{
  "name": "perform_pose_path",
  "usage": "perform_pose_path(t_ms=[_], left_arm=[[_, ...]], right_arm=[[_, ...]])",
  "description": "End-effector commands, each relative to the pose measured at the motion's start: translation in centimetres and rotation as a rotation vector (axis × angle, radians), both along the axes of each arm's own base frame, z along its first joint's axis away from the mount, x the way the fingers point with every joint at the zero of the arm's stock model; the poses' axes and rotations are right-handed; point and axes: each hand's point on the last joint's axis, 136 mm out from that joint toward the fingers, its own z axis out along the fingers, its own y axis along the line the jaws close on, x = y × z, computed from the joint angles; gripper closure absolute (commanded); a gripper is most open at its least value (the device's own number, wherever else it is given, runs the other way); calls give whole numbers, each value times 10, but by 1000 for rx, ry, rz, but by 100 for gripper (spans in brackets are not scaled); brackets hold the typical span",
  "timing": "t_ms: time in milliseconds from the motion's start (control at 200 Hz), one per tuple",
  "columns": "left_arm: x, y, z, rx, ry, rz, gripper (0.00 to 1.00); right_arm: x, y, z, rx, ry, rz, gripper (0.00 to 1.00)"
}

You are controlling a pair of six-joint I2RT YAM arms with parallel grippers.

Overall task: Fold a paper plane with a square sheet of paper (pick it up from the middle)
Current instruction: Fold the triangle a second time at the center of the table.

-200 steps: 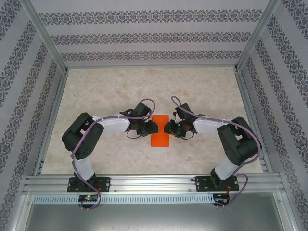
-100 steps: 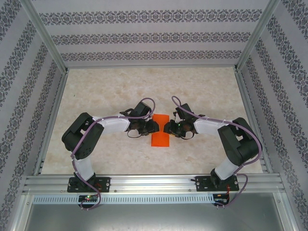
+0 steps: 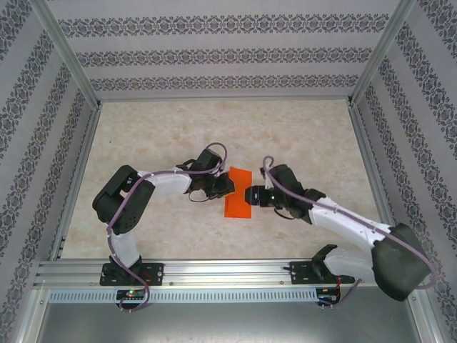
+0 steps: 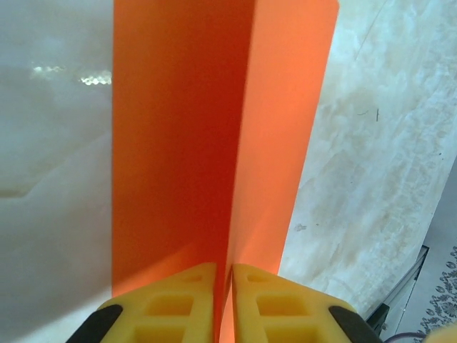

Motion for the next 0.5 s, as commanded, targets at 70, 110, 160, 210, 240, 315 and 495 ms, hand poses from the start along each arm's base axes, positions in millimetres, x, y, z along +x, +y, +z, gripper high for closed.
perform_pose_path(t_ms=[70, 110, 160, 210, 240, 315, 495], left_arm=[[10, -8, 8, -38, 0, 5, 86], [10, -8, 9, -41, -2, 7, 86], [11, -8, 9, -43, -1, 8, 86], [11, -9, 10, -46, 2, 10, 86], [12, -9, 11, -48, 0, 10, 86], [12, -10, 12, -53, 0, 8, 86], [11, -9, 11, -49, 2, 10, 86]], right_arm=[[-18, 13, 6, -188, -316, 161, 44], [-23, 19, 7, -218, -353, 200, 43], [-27, 26, 7, -267, -387, 232, 42], [-29, 34, 6, -307, -410, 265, 40], [-29, 38, 5, -332, -422, 279, 38], [-26, 47, 0, -406, -439, 291, 37], [-24, 74, -15, -482, -443, 369, 36]])
